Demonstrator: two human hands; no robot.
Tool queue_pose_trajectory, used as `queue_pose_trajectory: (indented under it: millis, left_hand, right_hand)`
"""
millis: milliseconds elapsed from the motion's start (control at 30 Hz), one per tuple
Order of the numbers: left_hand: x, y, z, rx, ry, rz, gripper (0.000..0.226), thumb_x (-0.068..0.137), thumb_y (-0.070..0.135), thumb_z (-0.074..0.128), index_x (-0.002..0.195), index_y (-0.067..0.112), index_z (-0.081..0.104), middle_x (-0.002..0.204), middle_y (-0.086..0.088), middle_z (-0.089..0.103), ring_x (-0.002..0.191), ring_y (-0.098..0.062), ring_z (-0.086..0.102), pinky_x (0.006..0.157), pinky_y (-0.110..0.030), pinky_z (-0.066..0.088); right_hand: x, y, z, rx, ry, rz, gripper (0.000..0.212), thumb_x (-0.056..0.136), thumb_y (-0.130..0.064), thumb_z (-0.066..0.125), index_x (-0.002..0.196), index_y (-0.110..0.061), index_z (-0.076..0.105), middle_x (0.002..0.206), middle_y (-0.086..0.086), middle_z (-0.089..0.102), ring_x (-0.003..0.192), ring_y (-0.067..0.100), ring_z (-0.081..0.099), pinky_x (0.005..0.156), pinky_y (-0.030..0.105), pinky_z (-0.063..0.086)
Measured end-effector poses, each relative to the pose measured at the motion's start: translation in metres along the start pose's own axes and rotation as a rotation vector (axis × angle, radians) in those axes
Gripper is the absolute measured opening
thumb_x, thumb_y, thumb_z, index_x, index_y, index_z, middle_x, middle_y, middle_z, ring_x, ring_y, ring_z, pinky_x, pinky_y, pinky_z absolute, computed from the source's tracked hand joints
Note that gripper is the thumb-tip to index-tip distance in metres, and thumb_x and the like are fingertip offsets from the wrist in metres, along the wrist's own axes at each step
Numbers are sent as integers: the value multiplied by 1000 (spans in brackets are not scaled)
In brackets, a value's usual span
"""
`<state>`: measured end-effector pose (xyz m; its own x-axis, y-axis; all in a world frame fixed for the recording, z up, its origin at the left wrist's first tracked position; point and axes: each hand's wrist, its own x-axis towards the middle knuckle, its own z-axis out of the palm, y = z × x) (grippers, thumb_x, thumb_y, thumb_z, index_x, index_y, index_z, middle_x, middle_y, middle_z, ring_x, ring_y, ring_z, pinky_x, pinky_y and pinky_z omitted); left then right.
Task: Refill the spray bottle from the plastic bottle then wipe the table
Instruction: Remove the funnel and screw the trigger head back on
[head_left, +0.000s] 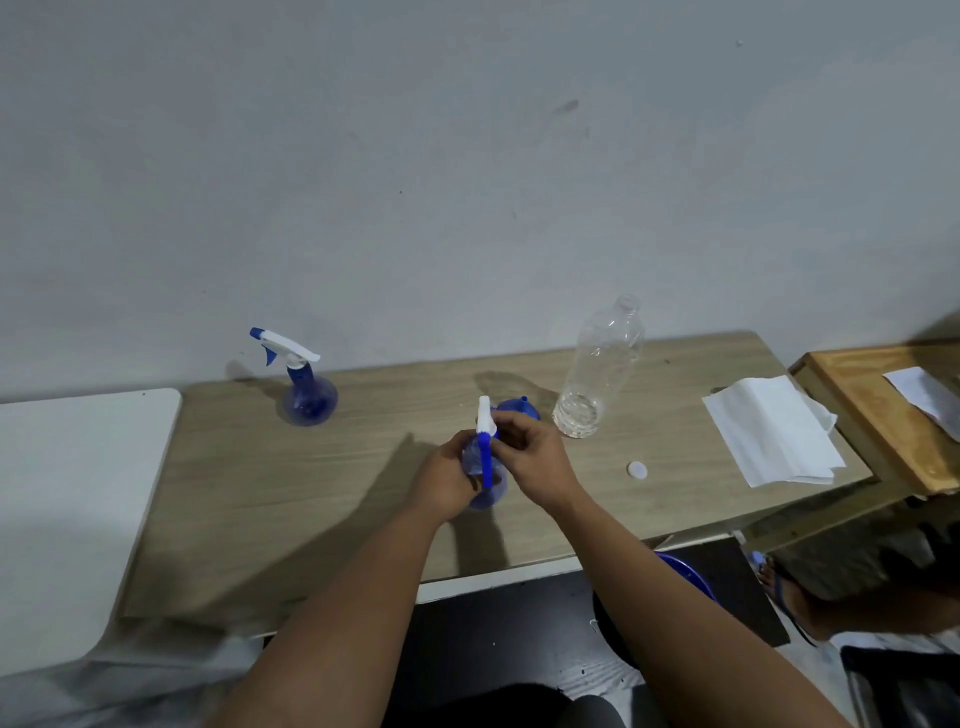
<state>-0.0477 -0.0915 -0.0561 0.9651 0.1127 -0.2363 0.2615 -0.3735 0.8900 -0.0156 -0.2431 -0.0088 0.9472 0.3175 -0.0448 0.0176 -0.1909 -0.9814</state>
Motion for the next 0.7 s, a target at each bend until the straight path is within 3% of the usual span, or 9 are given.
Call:
queue_pose_trajectory:
  millis: [167,267,367,467,600,700]
  left_hand:
    - [-4,3,0,-26,-37,-8,46,80,18,79,122,25,63,112,-1,71,101,-24,70,86,-42,61]
    - [-5,7,-2,56,-25,-3,48,80,28,75,125,28,58,106,7,70,94,-16,68,83,-31,58]
    - [-6,7,-4,144,-19,0,38,90,22,70,122,36,54,93,13,64,84,-14,65,68,-21,52]
    - [-4,6,-4,141,-6,8,36,93,27,68,126,35,56,98,8,69,86,-15,67,75,-34,58]
    - [-6,5,-5,108,-27,21,28,95,34,64,121,42,57,100,9,71,90,-14,69,81,-44,60]
    - [-7,8,-6,112,-31,30,35,91,30,68,123,36,57,103,4,71,90,-18,68,82,-42,59]
  right_hand:
    - [-1,16,-3,33,56,16,29,88,4,78,116,-5,75,111,8,80,109,22,76,102,40,59]
    - [-2,17,1,1,116,37,27,83,2,84,106,-9,75,102,4,80,100,17,77,95,38,62]
    - [-2,17,9,-10,189,61,27,78,1,87,96,-11,71,93,1,79,91,13,77,85,31,62]
    - [-6,18,15,2,219,30,29,78,-1,86,98,-12,69,94,0,77,91,15,76,86,32,62]
    - [-15,21,15,43,173,-44,40,87,1,78,124,-14,71,111,0,77,107,17,75,97,33,60]
    - [-16,24,11,46,171,-46,27,88,7,73,108,-10,71,101,1,78,100,22,76,92,40,61]
